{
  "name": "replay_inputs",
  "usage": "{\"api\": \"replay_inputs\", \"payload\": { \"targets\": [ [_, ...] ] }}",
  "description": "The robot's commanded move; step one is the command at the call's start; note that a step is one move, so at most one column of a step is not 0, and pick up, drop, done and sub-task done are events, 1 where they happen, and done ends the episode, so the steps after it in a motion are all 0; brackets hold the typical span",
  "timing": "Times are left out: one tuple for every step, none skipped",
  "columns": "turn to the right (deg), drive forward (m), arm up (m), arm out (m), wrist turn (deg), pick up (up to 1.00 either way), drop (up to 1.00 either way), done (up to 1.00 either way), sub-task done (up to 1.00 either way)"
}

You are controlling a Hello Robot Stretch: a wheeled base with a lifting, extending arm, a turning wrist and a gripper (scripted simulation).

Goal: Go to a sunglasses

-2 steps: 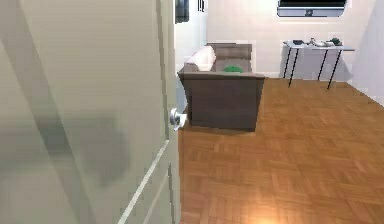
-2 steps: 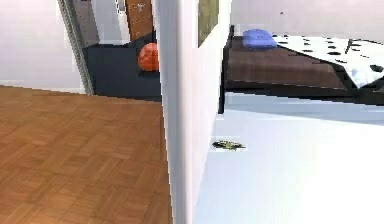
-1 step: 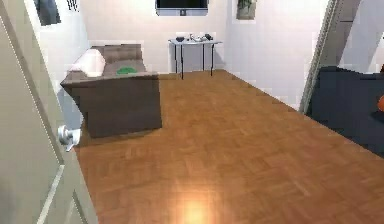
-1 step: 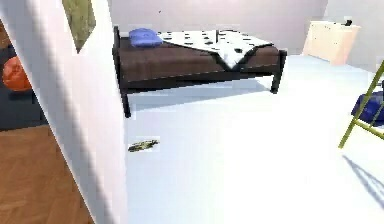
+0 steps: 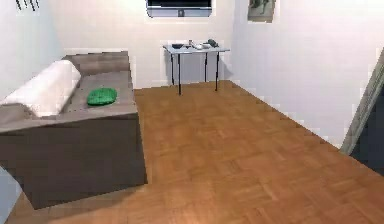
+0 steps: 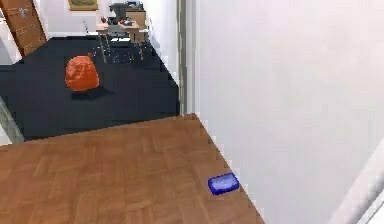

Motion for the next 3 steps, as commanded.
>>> {"api": "replay_inputs", "payload": {
  "targets": [
    [0.0, 1.00, 0.00, 0.00, 0.0, 0.00, 0.00, 0.00, 0.00],
    [0.0, 0.30, 0.00, 0.00, 0.0, 0.00, 0.00, 0.00, 0.00],
    [-12.0, 0.00, 0.00, 0.00, 0.0, 0.00, 0.00, 0.00, 0.00]
  ]
}}
